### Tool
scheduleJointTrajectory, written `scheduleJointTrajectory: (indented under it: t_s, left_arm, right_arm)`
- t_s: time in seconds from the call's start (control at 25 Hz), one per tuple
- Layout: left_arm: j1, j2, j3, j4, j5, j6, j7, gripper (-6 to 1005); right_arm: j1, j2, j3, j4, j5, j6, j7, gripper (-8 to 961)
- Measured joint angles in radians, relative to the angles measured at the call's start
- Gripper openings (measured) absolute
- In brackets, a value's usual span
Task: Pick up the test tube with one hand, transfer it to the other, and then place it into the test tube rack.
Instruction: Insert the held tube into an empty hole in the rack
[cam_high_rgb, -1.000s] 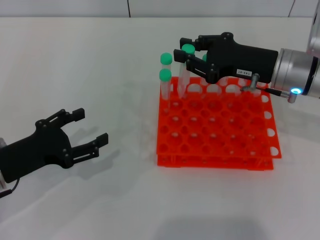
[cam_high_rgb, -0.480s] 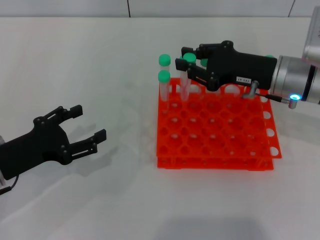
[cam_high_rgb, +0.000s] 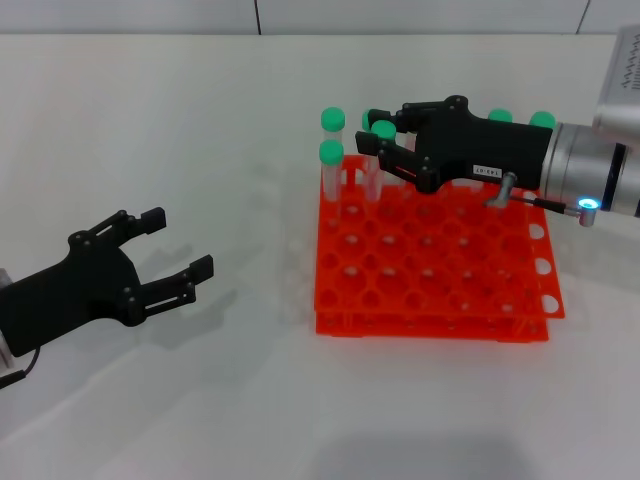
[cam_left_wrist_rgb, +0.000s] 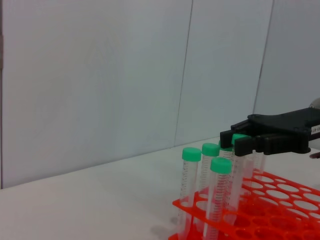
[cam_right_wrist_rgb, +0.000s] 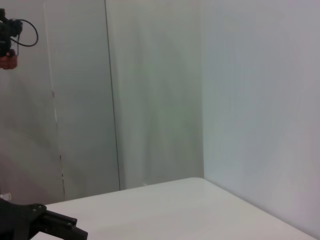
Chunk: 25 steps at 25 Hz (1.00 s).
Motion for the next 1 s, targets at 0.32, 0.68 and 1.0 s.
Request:
scheduleJointTrajectory:
  t_s: [0.32, 0.68, 1.0]
  left_arm:
    - [-0.019, 0.001, -0.010, -0.032, 0.000, 0.000, 0.018, 893]
    - [-0.023, 0.001, -0.009, -0.032, -0.001, 0.004, 0.019, 893]
    - [-0.023, 0.001, -0.009, -0.032, -0.002, 0.007, 0.019, 893]
  right_arm:
    - [0.000, 0.000, 0.000, 0.019, 0.002, 0.016, -0.010, 334]
    - [-0.001, 0.000, -0.023, 0.015, 0.002, 0.018, -0.012, 341]
    - [-0.003, 0.000, -0.028, 0.009, 0.012, 0.008, -0.012, 347]
